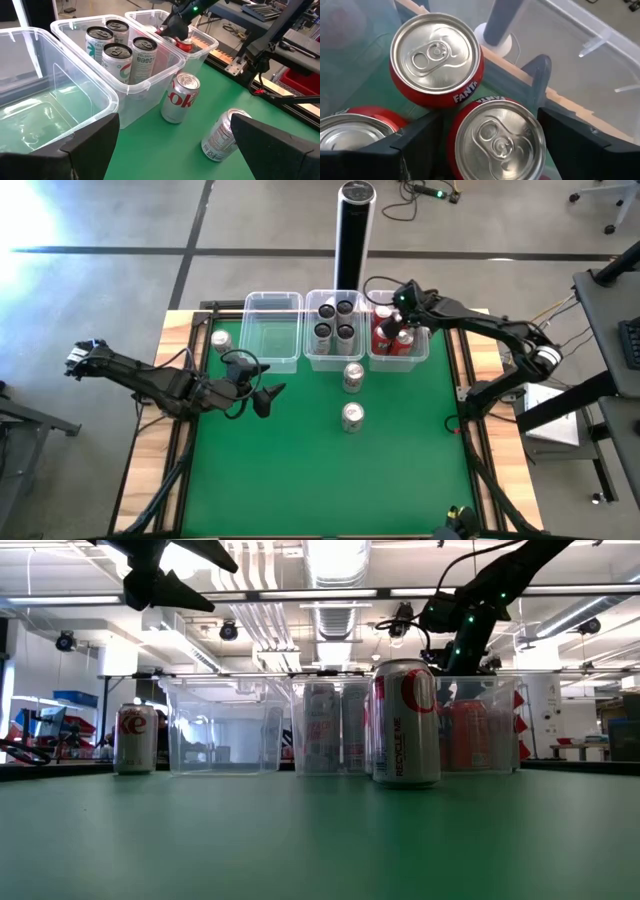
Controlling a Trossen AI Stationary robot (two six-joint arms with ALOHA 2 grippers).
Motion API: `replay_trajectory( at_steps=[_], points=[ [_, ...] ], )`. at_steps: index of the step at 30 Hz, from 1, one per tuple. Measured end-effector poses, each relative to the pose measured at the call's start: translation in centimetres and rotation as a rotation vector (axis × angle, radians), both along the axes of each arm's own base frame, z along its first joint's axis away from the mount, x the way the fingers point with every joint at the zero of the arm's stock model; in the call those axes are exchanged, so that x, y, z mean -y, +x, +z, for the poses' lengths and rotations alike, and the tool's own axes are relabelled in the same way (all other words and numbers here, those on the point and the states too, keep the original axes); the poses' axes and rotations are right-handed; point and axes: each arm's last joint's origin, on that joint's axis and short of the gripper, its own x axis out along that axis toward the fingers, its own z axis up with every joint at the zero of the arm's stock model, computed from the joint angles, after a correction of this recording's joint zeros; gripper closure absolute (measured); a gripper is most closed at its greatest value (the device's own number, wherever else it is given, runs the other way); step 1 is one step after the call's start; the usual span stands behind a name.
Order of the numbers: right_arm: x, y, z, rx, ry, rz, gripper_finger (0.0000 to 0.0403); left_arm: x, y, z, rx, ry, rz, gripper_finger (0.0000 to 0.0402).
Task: Sort soda cans
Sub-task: Put the red soda can into the right transparent bin
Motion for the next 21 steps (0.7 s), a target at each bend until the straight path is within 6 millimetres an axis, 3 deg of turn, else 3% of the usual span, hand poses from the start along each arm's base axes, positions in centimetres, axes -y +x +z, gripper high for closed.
replay_trajectory(
  at_steps=[7,21],
  points=[
    [-0.4,-0.3,2.2,0.004,-0.019,0.017,0.0071,0.1,0.0,0.1,0.003,-0.02,-0.024,0.0035],
    [-2.3,-2.3,9.5,-0.042,-0.092,0.128,0.0049,0.0,-0.1,0.1,0.003,-0.02,-0.024,0.0035]
  ],
)
